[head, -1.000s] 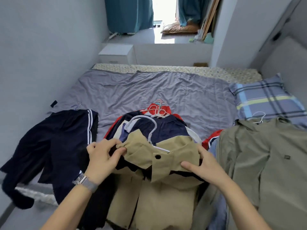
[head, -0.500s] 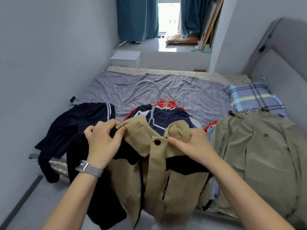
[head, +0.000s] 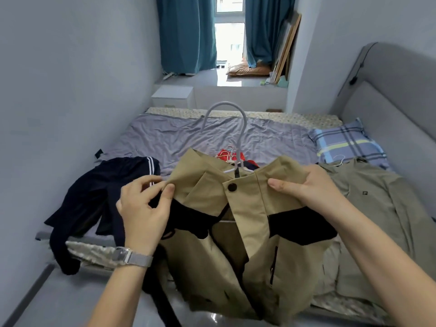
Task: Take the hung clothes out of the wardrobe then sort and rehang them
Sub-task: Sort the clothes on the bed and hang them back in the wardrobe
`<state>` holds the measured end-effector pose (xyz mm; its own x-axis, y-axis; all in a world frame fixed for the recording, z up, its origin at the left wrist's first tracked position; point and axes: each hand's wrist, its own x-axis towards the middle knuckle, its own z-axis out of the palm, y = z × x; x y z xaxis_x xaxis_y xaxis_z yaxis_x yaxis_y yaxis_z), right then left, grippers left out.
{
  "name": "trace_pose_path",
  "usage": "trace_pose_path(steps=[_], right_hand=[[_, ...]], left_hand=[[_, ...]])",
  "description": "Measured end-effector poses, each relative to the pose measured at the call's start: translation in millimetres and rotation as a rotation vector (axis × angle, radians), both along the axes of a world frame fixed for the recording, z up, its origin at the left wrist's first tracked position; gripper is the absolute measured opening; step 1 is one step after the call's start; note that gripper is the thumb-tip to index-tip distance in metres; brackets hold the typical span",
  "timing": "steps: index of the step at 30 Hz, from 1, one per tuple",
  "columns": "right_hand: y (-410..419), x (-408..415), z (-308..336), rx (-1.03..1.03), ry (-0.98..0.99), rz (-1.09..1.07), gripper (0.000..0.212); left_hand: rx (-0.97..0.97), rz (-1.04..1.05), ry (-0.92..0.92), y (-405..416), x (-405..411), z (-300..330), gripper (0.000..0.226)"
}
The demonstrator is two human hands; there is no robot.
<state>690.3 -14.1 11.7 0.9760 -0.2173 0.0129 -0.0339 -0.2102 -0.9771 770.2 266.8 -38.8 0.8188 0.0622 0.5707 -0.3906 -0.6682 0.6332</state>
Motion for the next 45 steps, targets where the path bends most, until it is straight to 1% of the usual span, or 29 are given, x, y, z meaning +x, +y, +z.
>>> trace_pose_path(steps=[1, 3, 5, 7, 9, 10, 11, 13, 15, 16, 19, 20, 22, 23, 24, 26, 27, 28, 29, 31, 32, 33, 34, 36, 37, 40, 42, 43, 45], right_hand=[[-0.4, -1.4, 0.8, 0.005, 0.010, -0.019, 0.004], [-2.4, -3.6, 4.9, 0.034, 0.022, -0.054, 0.002], [-3.2, -4.5, 11.4, 0.041, 0.015, -0.063, 0.014], [-0.1, -4.9, 18.3, 0.059, 0.010, -0.052, 0.019], [5.3, -3.7, 23.2, 0.104, 0.020, -0.032, 0.016], [8.0, -3.3, 25.0, 0.124, 0.024, -0.026, 0.016], [10.5, -2.9, 26.6, 0.142, 0.022, -0.021, 0.017], [12.7, -1.7, 28.5, 0.150, 0.016, -0.029, 0.019], [12.2, -1.8, 31.2, 0.144, 0.004, -0.060, 0.015], [10.5, -2.0, 31.7, 0.150, -0.007, -0.083, 0.012], [2.1, -2.0, 31.2, 0.185, -0.022, -0.175, 0.009], [-0.4, -0.7, 29.0, 0.175, -0.020, -0.205, 0.009], [-1.7, 2.7, 23.5, 0.102, 0.003, -0.250, 0.012], [0.1, 3.9, 21.0, 0.070, 0.022, -0.255, 0.013], [2.7, 4.8, 17.3, 0.048, 0.035, -0.245, 0.013], [8.0, 3.4, 11.5, 0.003, 0.054, -0.210, 0.013], [10.0, 0.4, 10.9, -0.014, 0.061, -0.199, 0.014], [9.7, -2.1, 10.5, -0.018, 0.057, -0.188, 0.014], [9.0, -5.4, 12.2, -0.006, 0.053, -0.178, 0.014], [6.8, -9.4, 14.9, 0.020, 0.046, -0.181, 0.014], [6.6, -10.0, 14.4, 0.015, 0.040, -0.186, 0.014], [9.3, -10.8, 14.9, 0.009, 0.033, -0.186, 0.014], [13.0, -11.8, 13.9, 0.001, 0.023, -0.183, 0.013], [23.4, -13.8, 11.8, -0.026, -0.002, -0.167, 0.013], [28.2, -15.5, 10.7, -0.032, -0.008, -0.167, 0.014], [30.3, -18.8, 10.9, 0.001, -0.014, -0.183, 0.015], [25.1, -22.5, 11.9, 0.053, -0.008, -0.192, 0.020], [22.6, -24.5, 12.4, 0.071, -0.003, -0.201, 0.023], [21.2, -28.8, 12.8, 0.101, -0.006, -0.212, 0.022]], left_hand=[[-0.044, 0.043, -0.005, -2.9, -5.8, -2.4, 0.034], [-0.144, 0.116, -0.080, -10.6, -18.2, -7.6, 0.036], [-0.193, 0.053, -0.108, -23.9, -30.6, -14.9, 0.042], [-0.152, -0.065, 0.038, -41.0, -36.4, -22.8, 0.056], [-0.047, -0.073, 0.232, -59.1, -32.9, -29.9, 0.073], [0.037, -0.044, 0.271, -66.3, -28.8, -32.2, 0.078], [0.118, -0.018, 0.257, -71.8, -23.3, -36.2, 0.079], [0.208, 0.027, 0.230, -77.1, -12.5, -38.9, 0.074], [0.186, 0.049, 0.239, -75.5, -2.2, -40.8, 0.065], [0.139, 0.018, 0.247, -72.8, 0.0, -41.0, 0.056], [-0.058, -0.173, 0.210, -67.2, -5.3, -40.4, 0.021], [-0.120, -0.279, 0.226, -67.3, -11.2, -39.4, 0.018], [-0.159, -0.485, 0.324, -70.3, -20.8, -43.3, 0.013], [-0.112, -0.543, 0.385, -72.4, -21.7, -47.9, 0.013], [0.023, -0.559, 0.427, -73.7, -20.1, -54.6, 0.016], [0.424, -0.460, 0.423, -71.5, -16.2, -63.6, 0.021], [0.496, -0.387, 0.414, -67.5, -16.6, -65.2, 0.022], [0.428, -0.339, 0.400, -62.4, -19.2, -64.3, 0.021], [0.270, -0.323, 0.375, -57.1, -24.3, -62.0, 0.020], [-0.073, -0.351, 0.259, -48.3, -37.4, -55.1, 0.023], [-0.169, -0.388, 0.182, -48.0, -44.5, -51.4, 0.027], [-0.210, -0.427, 0.133, -50.1, -51.5, -47.1, 0.032], [-0.211, -0.461, 0.129, -54.5, -57.2, -44.5, 0.038], [-0.163, -0.488, 0.224, -68.5, -63.3, -40.6, 0.052], [-0.115, -0.477, 0.253, -75.0, -64.3, -40.0, 0.056], [0.009, -0.491, 0.238, -81.4, -60.2, -45.8, 0.050], [-0.016, -0.625, 0.318, -71.1, -56.4, -48.9, 0.047], [-0.073, -0.680, 0.369, -64.9, -56.0, -48.6, 0.045], [-0.154, -0.688, 0.441, -56.5, -57.1, -45.6, 0.039]])
